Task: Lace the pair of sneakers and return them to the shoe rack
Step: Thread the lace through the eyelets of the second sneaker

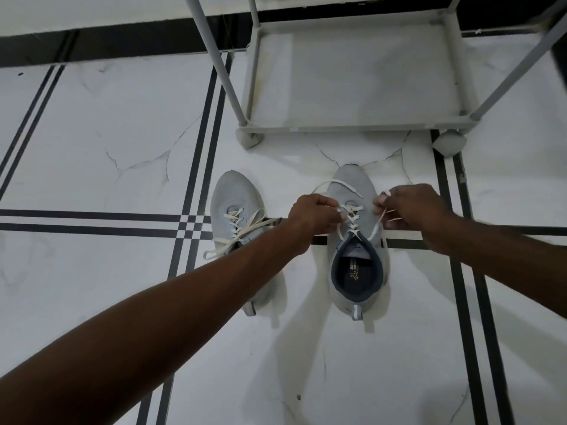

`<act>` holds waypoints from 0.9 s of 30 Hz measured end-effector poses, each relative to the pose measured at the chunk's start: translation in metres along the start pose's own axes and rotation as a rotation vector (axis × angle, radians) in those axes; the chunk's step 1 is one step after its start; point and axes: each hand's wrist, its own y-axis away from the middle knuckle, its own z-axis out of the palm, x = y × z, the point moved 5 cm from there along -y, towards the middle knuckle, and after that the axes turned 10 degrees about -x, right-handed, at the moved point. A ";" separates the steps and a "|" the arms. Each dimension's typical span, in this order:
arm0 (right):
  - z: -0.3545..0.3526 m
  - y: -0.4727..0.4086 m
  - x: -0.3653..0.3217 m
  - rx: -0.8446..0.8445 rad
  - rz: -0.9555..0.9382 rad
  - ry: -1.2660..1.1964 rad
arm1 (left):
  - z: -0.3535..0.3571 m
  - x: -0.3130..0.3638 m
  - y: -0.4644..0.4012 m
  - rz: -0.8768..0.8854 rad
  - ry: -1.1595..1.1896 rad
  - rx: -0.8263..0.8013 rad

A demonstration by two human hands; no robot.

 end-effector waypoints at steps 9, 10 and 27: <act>0.002 0.015 -0.069 -0.117 -0.471 0.204 | 0.025 0.011 0.005 0.030 -0.057 -0.294; 0.002 0.012 -0.070 -0.131 -0.483 0.199 | 0.024 0.012 0.006 0.037 -0.071 -0.294; 0.023 -0.012 -0.043 -0.519 -0.270 0.329 | 0.005 0.048 0.030 0.271 -0.174 -0.295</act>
